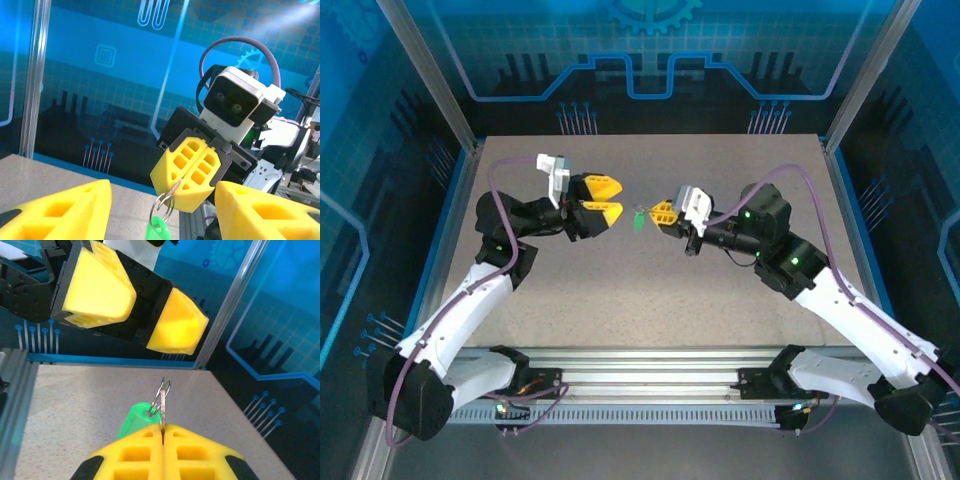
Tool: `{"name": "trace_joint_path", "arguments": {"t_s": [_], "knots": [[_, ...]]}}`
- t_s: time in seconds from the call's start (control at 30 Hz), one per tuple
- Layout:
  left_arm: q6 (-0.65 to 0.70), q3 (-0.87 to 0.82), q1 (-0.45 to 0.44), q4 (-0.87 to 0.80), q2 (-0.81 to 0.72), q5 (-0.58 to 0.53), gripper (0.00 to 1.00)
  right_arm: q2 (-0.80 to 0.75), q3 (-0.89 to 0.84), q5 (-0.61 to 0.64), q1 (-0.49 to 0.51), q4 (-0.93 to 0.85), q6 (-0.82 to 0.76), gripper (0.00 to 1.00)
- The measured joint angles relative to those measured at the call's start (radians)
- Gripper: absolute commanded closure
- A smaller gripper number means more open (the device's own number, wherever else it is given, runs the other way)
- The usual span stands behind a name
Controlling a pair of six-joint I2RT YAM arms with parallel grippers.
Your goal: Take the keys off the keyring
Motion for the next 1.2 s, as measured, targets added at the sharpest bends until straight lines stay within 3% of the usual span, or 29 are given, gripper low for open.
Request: {"name": "trace_joint_path", "arguments": {"t_s": [0.17, 0.43, 0.97, 1.1, 1.2], "knots": [[0.055, 0.043, 0.001, -0.101, 0.031, 0.019, 0.41, 0.031, 0.015, -0.122, -0.07, 0.0, 0.051, 1.0], [0.077, 0.102, 0.001, -0.17, 0.072, 0.098, 0.43, 0.047, 0.089, -0.252, -0.077, -0.023, 0.072, 1.0], [0.064, 0.138, -0.023, -0.177, 0.084, 0.177, 0.44, 0.104, 0.154, -0.29, -0.082, -0.128, 0.069, 1.0], [0.067, 0.143, -0.026, -0.193, 0.084, 0.183, 0.56, 0.104, 0.154, -0.29, -0.082, -0.134, 0.069, 1.0], [0.093, 0.156, -0.031, -0.229, 0.084, 0.185, 0.59, 0.104, 0.154, -0.287, -0.082, -0.134, 0.069, 1.0]]}}
